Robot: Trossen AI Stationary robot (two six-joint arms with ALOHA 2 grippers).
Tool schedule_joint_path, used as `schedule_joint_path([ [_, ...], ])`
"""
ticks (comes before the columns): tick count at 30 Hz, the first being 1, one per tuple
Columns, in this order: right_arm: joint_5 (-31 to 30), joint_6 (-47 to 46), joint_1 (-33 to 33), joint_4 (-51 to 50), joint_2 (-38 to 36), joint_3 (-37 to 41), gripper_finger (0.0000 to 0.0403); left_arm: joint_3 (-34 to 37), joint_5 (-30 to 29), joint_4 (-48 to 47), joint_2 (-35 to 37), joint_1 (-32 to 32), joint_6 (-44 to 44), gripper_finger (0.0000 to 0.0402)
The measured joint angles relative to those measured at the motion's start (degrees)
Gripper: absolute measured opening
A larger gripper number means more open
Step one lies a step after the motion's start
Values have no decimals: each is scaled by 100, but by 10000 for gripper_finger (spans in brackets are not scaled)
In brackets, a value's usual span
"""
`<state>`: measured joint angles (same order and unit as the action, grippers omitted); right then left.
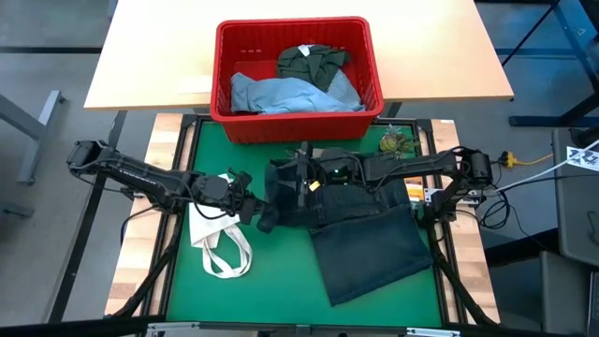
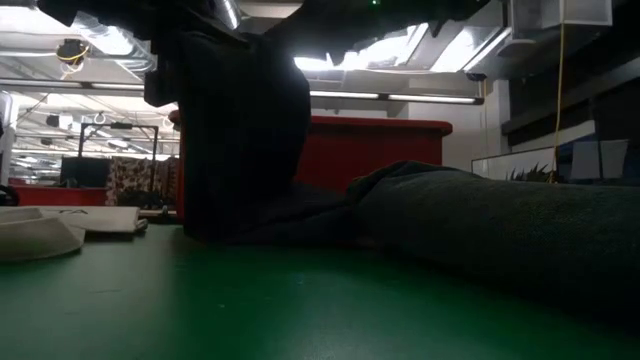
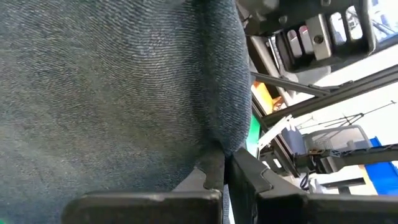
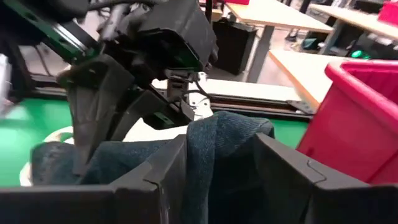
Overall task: Fold Laundry from Bin
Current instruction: Fold the dark blue jeans
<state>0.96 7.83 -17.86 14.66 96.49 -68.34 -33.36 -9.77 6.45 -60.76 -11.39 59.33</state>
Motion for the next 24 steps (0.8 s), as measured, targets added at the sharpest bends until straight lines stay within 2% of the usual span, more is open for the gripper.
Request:
schedule_joint_path([
  [4,47,-182,-27,9,0,0,138,1,-21,-1,1,-75,0,0],
  [9,-292,-237,-13,30,0,0,39,1,-68,3,3,-185,-191,0],
  [11,-503,-381,-11,79,0,0,11,1,2,-1,3,-221,-233,0],
  [17,-1343,-673,-27,201,0,0,42,1,17,-53,3,-320,-294,0],
  [21,-1429,-670,-21,189,0,0,48,1,-90,-58,3,-347,-295,0],
  [24,-1237,-582,-19,115,-93,0,48,1,-140,-39,3,-340,-290,0],
])
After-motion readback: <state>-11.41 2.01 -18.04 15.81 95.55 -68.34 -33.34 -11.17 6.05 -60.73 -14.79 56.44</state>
